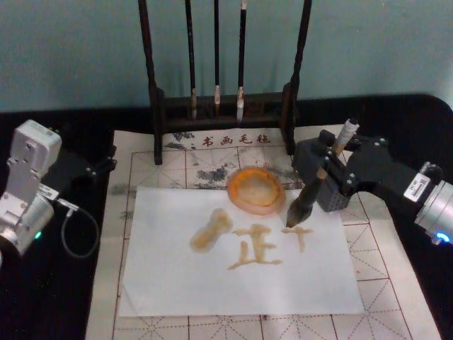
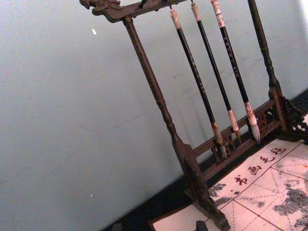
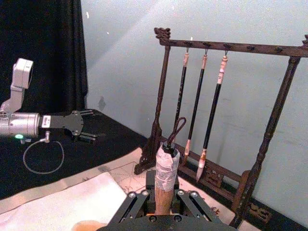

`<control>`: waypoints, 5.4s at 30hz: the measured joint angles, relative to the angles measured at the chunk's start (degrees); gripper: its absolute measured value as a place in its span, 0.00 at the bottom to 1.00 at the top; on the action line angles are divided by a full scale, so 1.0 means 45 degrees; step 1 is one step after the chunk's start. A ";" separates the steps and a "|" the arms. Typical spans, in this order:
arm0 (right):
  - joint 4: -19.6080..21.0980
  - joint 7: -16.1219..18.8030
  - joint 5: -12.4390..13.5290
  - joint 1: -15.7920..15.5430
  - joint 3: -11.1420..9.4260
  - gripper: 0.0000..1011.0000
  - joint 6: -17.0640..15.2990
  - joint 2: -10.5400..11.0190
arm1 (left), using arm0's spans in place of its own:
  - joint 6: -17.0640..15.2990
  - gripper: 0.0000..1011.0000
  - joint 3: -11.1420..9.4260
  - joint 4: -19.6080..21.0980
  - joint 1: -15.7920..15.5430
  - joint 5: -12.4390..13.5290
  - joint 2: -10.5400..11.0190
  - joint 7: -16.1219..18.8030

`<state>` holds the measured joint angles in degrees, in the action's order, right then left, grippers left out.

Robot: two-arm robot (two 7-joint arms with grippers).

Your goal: Pick up the brush from the inkstone, write on the paper, then place the brush back to its original position.

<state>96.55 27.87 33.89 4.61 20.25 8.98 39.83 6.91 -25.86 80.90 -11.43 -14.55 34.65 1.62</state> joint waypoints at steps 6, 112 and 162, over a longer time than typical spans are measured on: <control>0.0125 0.0130 -0.0095 -0.0172 -0.0142 0.18 -0.0047 -0.0021 | 0.0000 0.99 0.0001 0.0000 0.0001 0.0000 0.0000 0.0000; 0.0872 0.0954 0.1157 -0.1016 -0.1685 0.18 -0.1372 -0.0705 | 0.0000 0.99 0.0001 0.0000 0.0000 0.0001 0.0000 0.0000; -0.4988 -0.4285 0.7896 0.3863 -0.1354 0.18 -0.6898 -0.3963 | 0.0000 0.99 0.0000 0.0000 0.0000 0.0000 0.0000 0.0000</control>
<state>74.10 8.59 69.43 21.99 14.16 -22.07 22.00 6.91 -25.86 80.90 -11.43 -14.55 34.64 1.62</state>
